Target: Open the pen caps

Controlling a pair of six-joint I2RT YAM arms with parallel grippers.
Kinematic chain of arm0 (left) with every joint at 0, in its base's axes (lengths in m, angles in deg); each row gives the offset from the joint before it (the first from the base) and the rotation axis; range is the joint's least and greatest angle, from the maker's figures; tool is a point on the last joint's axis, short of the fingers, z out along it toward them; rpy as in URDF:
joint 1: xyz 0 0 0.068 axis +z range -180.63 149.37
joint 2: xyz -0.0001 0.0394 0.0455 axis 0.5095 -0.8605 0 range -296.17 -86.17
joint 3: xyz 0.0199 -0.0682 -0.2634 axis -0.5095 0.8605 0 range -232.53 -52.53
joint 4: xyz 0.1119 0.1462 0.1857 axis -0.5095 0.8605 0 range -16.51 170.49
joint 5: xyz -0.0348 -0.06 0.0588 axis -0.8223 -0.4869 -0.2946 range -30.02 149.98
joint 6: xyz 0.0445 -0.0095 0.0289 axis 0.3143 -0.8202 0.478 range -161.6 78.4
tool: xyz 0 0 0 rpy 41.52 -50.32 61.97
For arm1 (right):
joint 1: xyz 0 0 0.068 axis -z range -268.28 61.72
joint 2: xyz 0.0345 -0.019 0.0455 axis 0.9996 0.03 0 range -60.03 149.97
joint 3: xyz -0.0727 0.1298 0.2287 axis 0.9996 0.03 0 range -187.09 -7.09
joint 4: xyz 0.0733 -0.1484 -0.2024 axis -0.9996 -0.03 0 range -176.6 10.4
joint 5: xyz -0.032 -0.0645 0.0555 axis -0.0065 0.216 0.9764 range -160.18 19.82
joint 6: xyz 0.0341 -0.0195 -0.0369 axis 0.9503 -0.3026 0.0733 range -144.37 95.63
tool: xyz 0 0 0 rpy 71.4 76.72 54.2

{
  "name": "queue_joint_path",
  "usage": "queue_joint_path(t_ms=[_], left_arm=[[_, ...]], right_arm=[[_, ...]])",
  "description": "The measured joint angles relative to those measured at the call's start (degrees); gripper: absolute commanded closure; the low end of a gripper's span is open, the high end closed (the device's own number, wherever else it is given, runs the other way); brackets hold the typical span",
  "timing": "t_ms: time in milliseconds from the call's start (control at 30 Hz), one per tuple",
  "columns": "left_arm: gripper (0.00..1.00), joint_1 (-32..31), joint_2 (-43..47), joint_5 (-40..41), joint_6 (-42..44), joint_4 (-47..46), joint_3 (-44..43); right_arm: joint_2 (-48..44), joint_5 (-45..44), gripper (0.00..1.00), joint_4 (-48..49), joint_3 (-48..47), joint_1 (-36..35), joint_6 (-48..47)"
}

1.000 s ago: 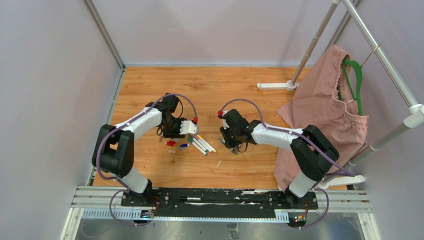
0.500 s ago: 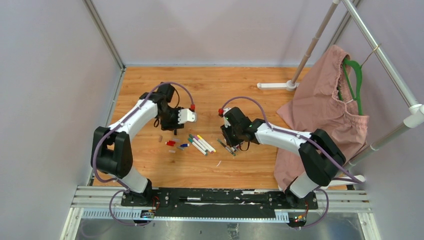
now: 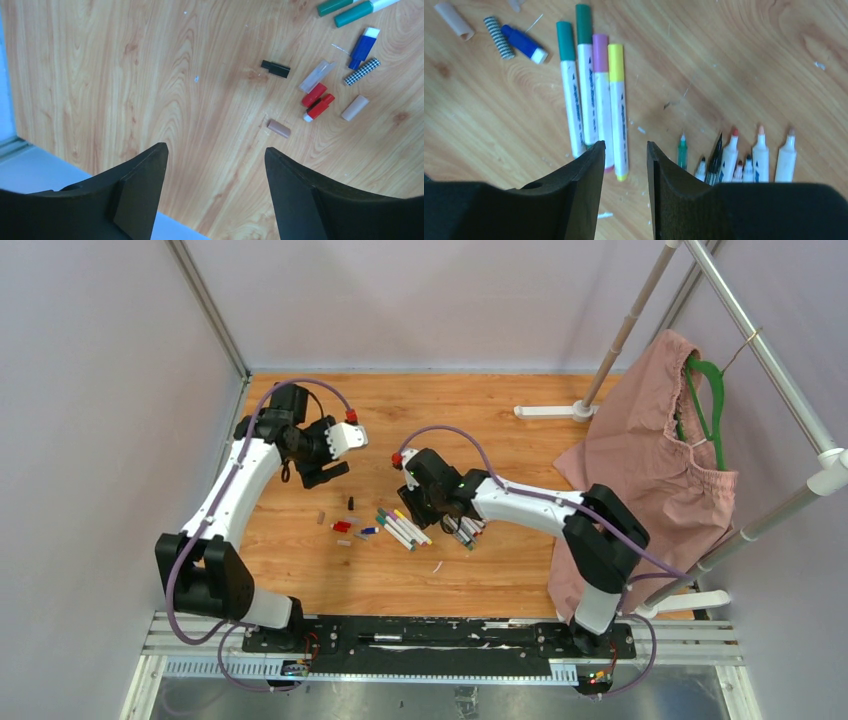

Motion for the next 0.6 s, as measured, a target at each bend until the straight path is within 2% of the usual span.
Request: queue_joint_path(t_ms=[167, 333, 433, 467, 600], left_arm=[[0.18, 0.2, 2.7, 2.3, -2.9, 0.5, 0.0], [0.18, 0.4, 5.3, 4.3, -4.2, 0.5, 0.1], [0.11, 1.0, 5.7, 5.9, -5.0, 0.5, 0.1], [0.02, 1.4, 5.7, 6.2, -5.2, 0.6, 0.0], [0.00, 3.9, 5.5, 6.3, -5.6, 0.9, -1.7]], right_arm=[[7.4, -0.2, 0.64, -0.2, -5.0, 0.0, -1.3], [10.7, -0.2, 0.66, -0.4, -5.9, 0.0, -1.7], [11.3, 0.2, 0.68, -0.2, -5.9, 0.0, -1.7], [11.3, 0.2, 0.68, -0.2, -5.9, 0.0, -1.7], [11.4, 0.2, 0.68, 0.0, -5.2, 0.0, -1.7]])
